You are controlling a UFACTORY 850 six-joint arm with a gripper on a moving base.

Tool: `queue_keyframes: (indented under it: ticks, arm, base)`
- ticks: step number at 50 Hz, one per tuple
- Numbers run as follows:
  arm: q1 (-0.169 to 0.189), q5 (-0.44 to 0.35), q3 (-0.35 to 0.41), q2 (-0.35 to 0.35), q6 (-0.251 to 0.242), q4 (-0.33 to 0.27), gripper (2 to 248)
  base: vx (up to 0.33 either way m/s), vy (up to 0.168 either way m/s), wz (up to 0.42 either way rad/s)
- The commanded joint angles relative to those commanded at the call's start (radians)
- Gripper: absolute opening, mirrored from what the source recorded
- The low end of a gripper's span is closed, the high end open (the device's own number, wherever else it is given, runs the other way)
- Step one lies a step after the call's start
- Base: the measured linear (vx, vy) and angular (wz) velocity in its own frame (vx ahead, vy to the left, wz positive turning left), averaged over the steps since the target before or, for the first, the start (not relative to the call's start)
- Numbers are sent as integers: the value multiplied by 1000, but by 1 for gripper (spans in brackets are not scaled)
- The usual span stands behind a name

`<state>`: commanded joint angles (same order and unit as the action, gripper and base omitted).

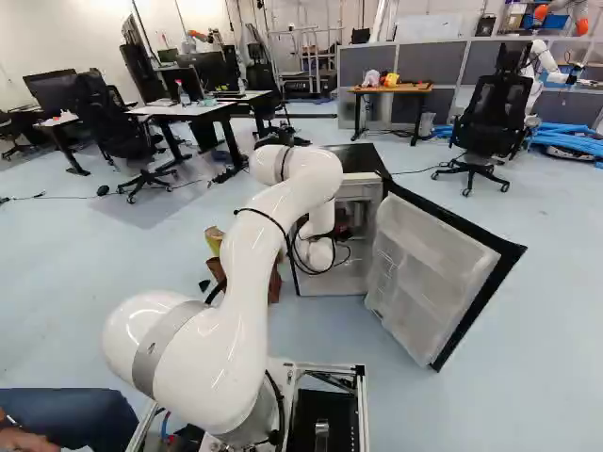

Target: Grab a drink from the fridge

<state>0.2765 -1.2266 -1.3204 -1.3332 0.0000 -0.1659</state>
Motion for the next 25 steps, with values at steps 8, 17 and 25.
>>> queue_keyframes:
  ticks: [8,17,25]
  arm:
    - [0,0,0,0,0,0,207]
    - [0,0,0,0,0,0,209]
    - [0,0,0,0,0,0,208]
  base:
    - [0,0,0]
    - [0,0,0]
    - [0,0,0]
